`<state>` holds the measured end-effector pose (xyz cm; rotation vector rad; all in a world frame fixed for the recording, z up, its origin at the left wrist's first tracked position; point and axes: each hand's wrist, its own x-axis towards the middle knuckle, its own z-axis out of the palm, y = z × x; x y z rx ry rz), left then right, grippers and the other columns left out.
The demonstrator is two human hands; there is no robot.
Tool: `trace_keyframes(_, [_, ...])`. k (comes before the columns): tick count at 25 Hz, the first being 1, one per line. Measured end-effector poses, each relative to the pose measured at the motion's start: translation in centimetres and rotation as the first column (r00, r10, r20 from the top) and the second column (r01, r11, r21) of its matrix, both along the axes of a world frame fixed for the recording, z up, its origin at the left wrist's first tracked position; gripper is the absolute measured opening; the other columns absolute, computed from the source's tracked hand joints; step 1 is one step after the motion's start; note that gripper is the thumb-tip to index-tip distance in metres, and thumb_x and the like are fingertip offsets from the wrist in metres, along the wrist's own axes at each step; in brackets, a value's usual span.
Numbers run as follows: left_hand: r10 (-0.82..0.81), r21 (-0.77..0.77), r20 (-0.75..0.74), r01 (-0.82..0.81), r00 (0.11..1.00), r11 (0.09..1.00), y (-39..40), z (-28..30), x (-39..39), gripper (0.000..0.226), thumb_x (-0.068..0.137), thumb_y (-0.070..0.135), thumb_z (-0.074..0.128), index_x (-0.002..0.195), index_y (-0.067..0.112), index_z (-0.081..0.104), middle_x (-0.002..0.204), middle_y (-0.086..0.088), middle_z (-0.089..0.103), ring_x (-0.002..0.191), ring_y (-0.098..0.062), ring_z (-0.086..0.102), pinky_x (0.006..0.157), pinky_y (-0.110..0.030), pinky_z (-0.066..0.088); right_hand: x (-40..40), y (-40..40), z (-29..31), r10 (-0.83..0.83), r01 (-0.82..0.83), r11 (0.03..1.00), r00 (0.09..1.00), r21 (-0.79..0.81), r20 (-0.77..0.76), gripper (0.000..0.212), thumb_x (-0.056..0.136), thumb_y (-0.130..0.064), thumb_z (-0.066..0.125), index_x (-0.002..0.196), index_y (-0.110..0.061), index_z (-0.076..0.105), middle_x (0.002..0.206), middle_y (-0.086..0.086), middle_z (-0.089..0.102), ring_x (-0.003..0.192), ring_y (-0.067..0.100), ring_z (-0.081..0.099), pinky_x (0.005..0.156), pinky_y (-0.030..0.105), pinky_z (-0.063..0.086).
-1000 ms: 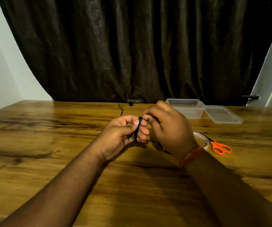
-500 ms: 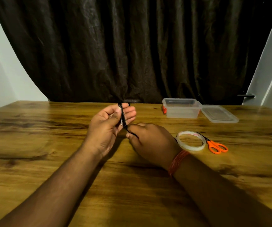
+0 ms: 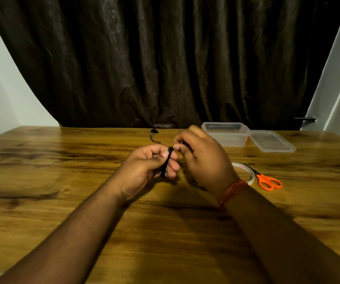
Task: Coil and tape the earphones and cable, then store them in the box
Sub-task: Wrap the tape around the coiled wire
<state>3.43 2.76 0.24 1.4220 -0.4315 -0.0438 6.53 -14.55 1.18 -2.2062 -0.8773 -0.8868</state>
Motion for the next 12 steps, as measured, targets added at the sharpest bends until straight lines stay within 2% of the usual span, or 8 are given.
trace_keyframes(3, [-0.054,-0.131,0.021,0.057,0.998,0.990,0.3,0.0,-0.1,0.021,0.092,0.011,0.051,0.097,0.005,0.071,0.083,-0.015,0.070,0.068,-0.019,0.067,0.069,-0.029,0.057,0.5,0.3,-0.6,0.056,-0.047,0.995,0.994,0.090,-0.099,0.016,0.097,-0.024,0.048,0.099,-0.019,0.063,0.097,-0.005,0.059,0.088,0.015,0.056,0.073,0.041,0.048])
trace_keyframes(7, [-0.023,-0.346,0.045,0.037,0.999,0.938,-0.3,0.7,-0.7,0.027,0.088,0.004,0.048,0.098,0.002,0.074,0.089,-0.018,0.074,0.076,-0.021,0.074,0.071,-0.029,0.060,-0.1,1.7,-1.6,0.126,-0.134,0.991,0.973,-0.027,-0.194,0.020,0.088,-0.005,0.049,0.100,-0.011,0.063,0.097,0.008,0.066,0.089,0.025,0.060,0.076,0.039,0.048])
trace_keyframes(9, [0.035,-0.431,0.046,-0.012,0.998,0.902,-0.4,1.0,-0.6,0.028,0.087,0.003,0.048,0.104,-0.001,0.069,0.094,-0.019,0.074,0.082,-0.022,0.074,0.074,-0.030,0.060,-0.3,2.2,-1.8,0.112,-0.141,0.982,0.970,-0.125,-0.214,0.016,0.094,-0.012,0.047,0.097,-0.009,0.063,0.096,0.011,0.066,0.088,0.027,0.060,0.076,0.039,0.047])
trace_keyframes(12, [0.176,-0.503,0.048,-0.129,0.983,0.854,0.3,1.2,0.3,0.025,0.093,0.003,0.045,0.112,0.000,0.062,0.104,-0.018,0.074,0.097,-0.024,0.072,0.081,-0.030,0.059,-1.0,2.5,-1.9,0.142,-0.189,0.961,0.964,-0.201,-0.225,0.019,0.098,-0.030,0.045,0.092,-0.018,0.058,0.089,-0.001,0.062,0.083,0.020,0.057,0.072,0.041,0.048])
